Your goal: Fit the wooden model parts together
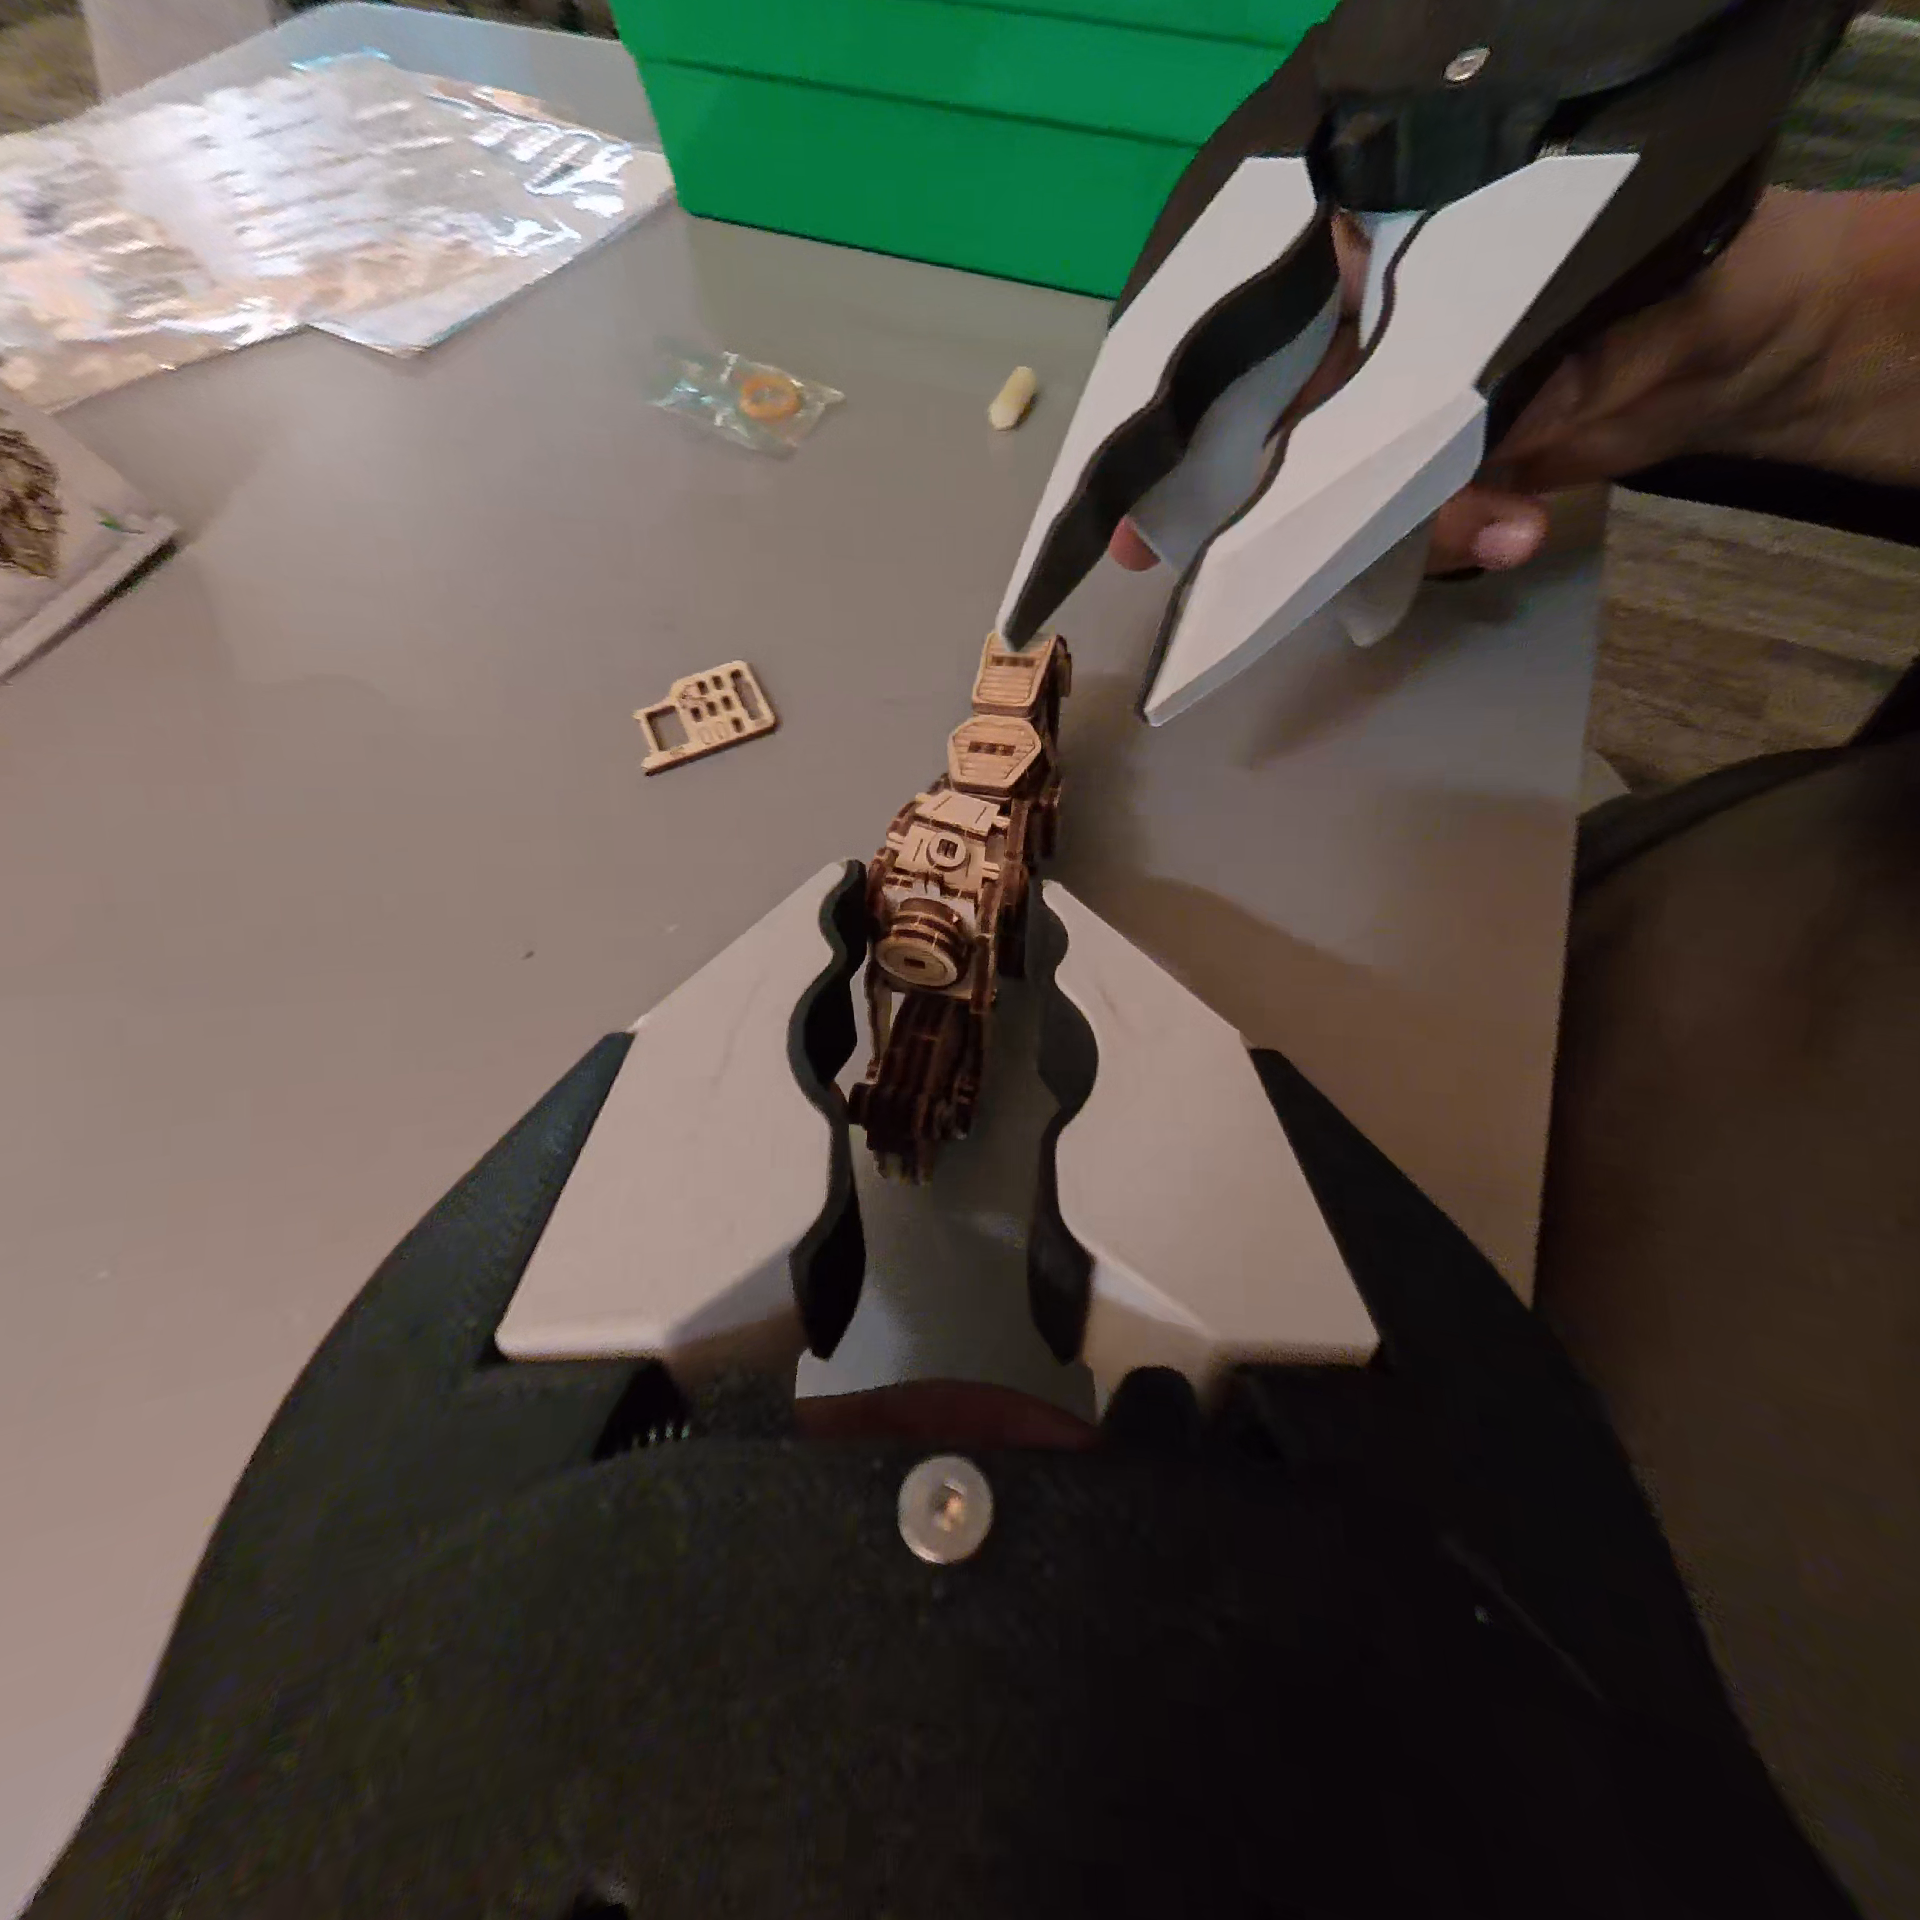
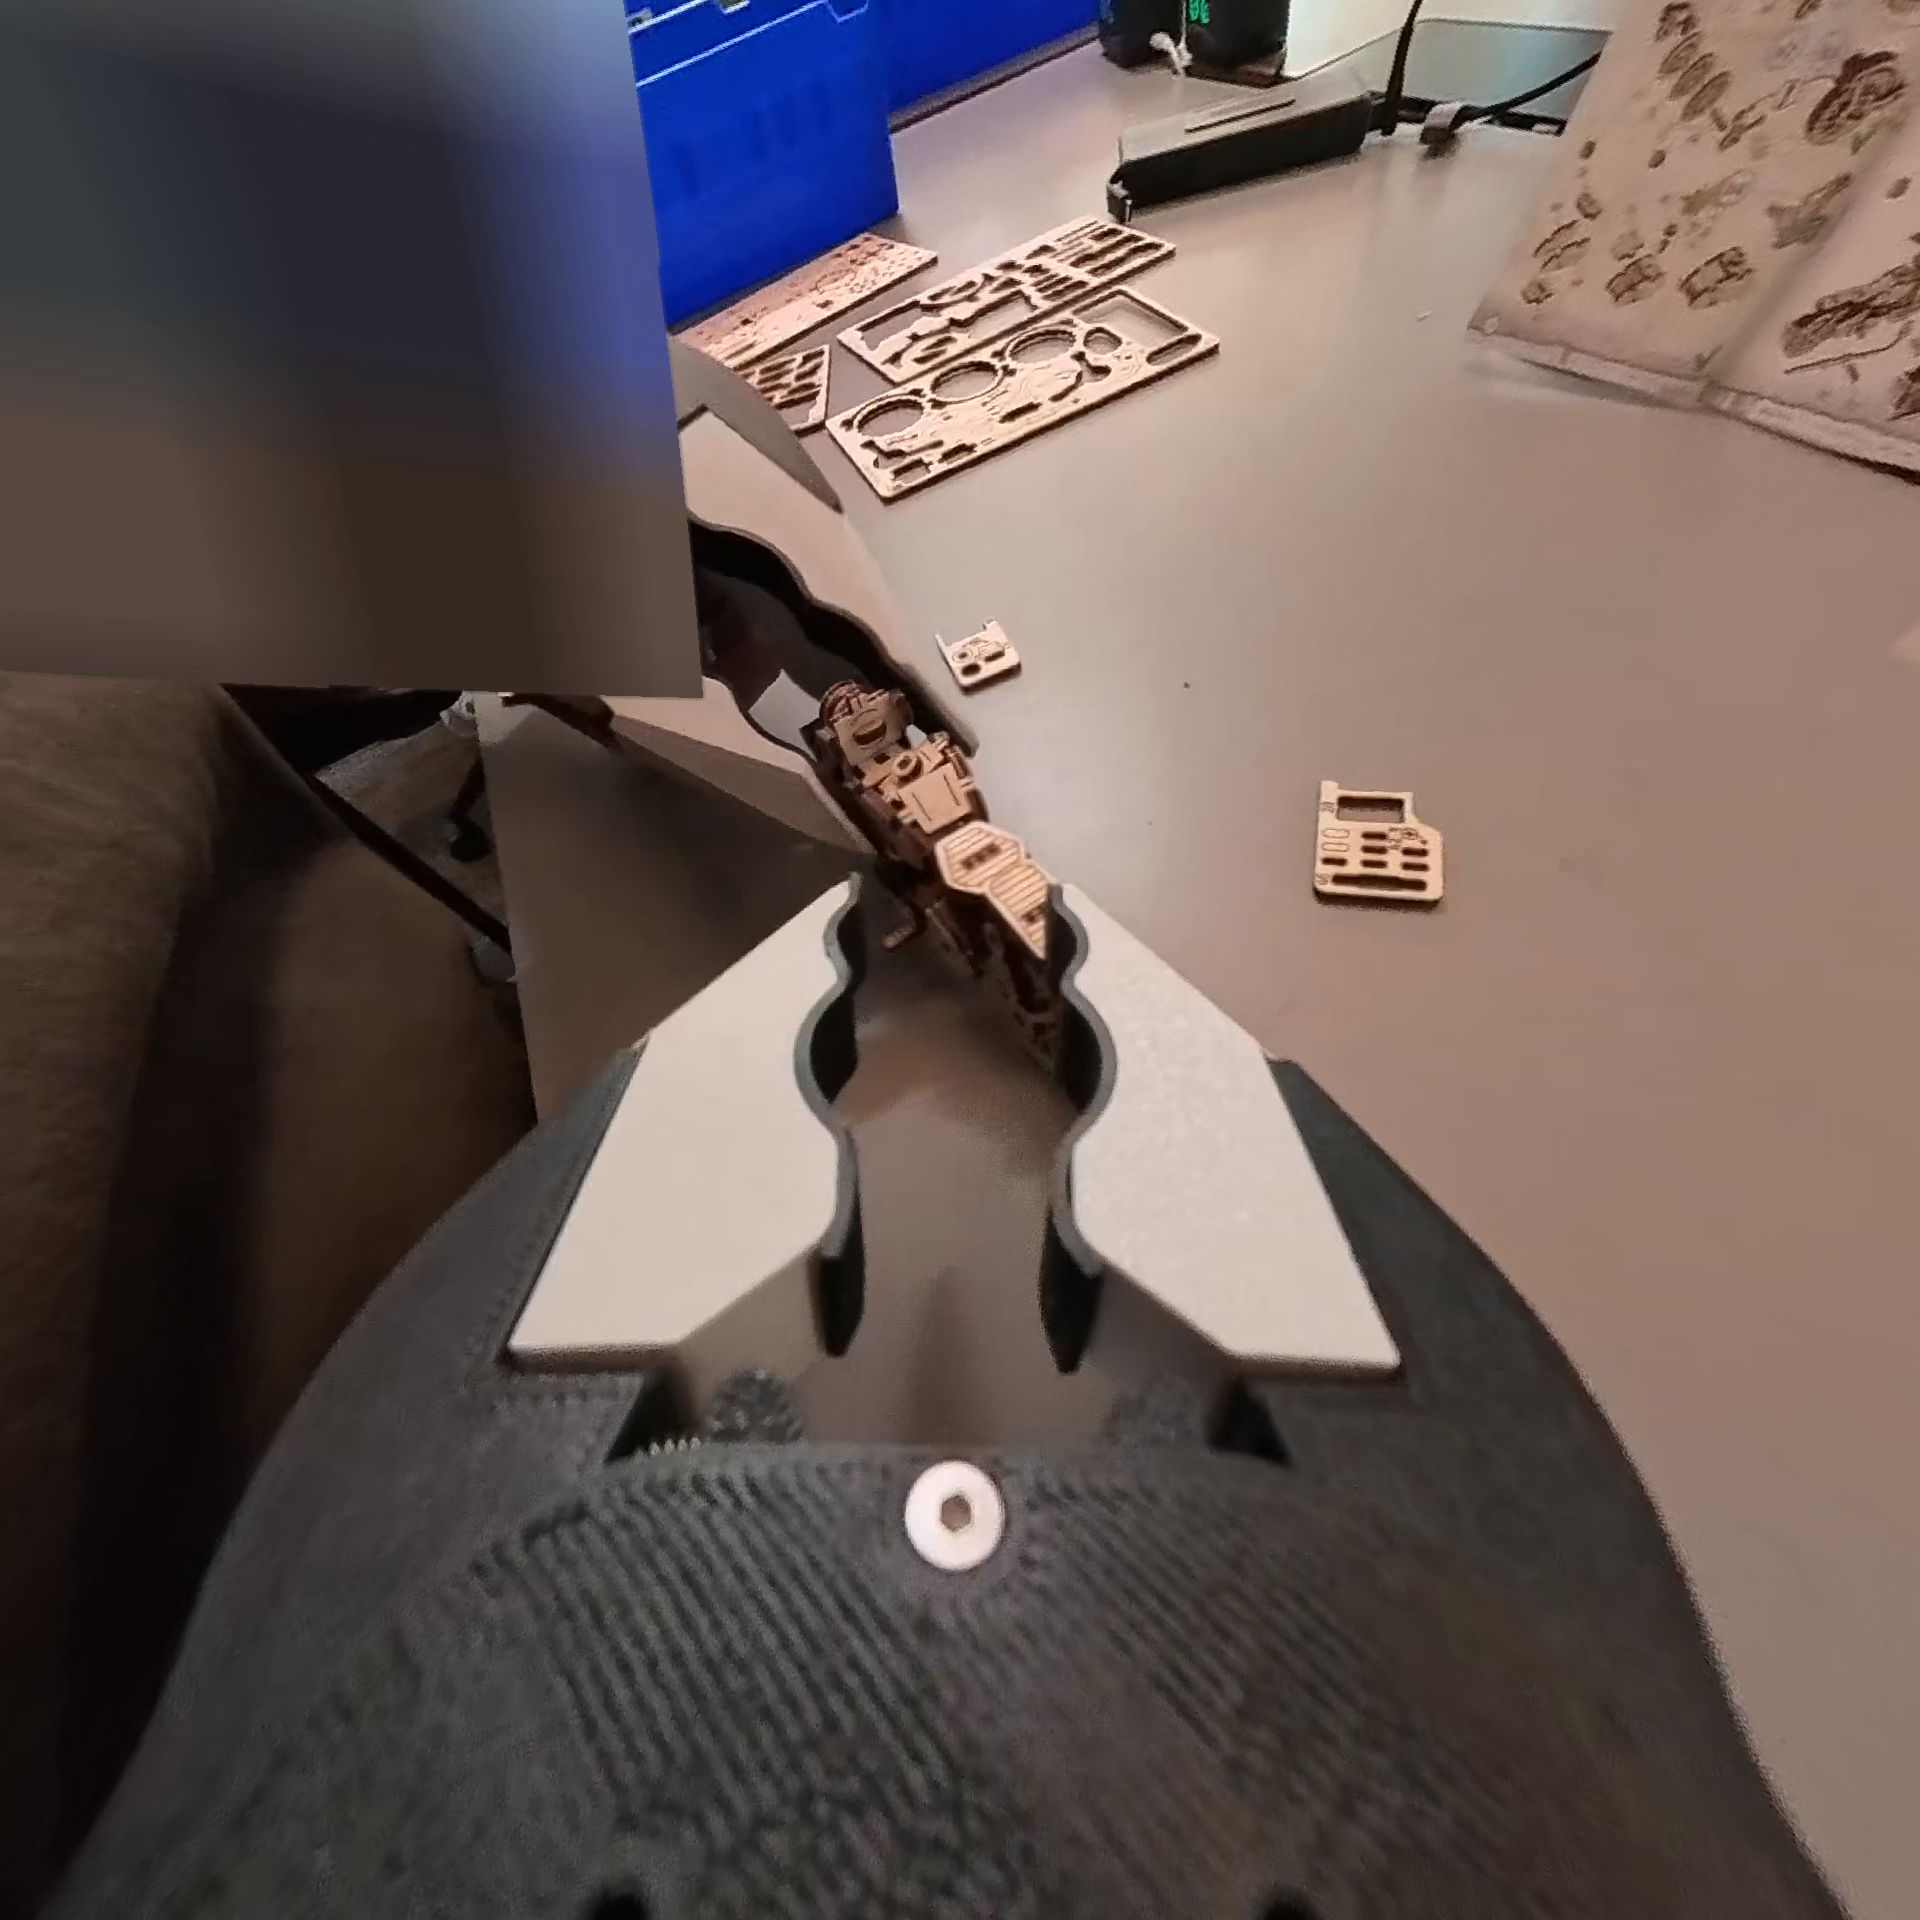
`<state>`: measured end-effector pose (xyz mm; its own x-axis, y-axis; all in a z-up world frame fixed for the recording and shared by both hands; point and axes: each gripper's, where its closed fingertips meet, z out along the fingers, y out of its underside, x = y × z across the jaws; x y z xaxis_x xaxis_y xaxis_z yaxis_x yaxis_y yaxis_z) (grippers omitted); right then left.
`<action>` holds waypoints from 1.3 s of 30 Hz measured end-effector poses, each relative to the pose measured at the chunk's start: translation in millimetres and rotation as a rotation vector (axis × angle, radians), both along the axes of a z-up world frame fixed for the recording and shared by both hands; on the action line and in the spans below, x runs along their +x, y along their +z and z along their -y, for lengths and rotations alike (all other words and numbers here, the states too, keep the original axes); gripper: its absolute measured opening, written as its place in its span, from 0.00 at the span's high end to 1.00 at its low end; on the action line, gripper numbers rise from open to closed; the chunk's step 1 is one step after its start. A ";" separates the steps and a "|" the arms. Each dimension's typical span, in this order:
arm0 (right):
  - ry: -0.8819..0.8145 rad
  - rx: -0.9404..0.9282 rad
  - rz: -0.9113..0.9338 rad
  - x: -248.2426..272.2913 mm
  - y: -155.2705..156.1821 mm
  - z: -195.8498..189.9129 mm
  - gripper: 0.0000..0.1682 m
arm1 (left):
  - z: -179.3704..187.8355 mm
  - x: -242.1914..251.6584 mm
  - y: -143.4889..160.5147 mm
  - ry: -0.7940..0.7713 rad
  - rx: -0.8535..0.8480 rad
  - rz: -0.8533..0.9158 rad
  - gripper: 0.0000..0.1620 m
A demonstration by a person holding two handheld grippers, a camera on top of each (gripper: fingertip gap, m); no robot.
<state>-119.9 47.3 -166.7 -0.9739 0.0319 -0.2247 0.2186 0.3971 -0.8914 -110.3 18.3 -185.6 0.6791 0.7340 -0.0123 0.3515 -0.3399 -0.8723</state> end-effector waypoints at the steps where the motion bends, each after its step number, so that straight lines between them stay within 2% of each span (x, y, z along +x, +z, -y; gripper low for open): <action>1: -0.010 0.000 0.001 -0.6 -0.2 1.0 0.81 | 0.9 -1.4 0.3 0.011 -0.011 -0.012 0.82; 10: -0.023 0.007 -0.079 1.0 -0.2 4.1 0.84 | -7.8 1.5 -3.2 -0.025 -0.125 -0.092 0.84; 22: 0.010 -0.016 -0.159 3.8 5.2 3.4 0.85 | -8.4 3.7 1.2 -0.050 -0.074 -0.084 0.85; 39: 0.003 0.012 -0.171 5.2 1.7 7.8 0.86 | -11.9 6.4 -1.6 -0.070 -0.113 -0.101 0.85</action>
<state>-114.7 39.5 -165.0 -0.9980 0.0306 -0.0549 0.0626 0.4079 -0.9109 -104.0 30.2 -187.2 0.7199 0.6748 -0.1625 0.2362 -0.4584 -0.8568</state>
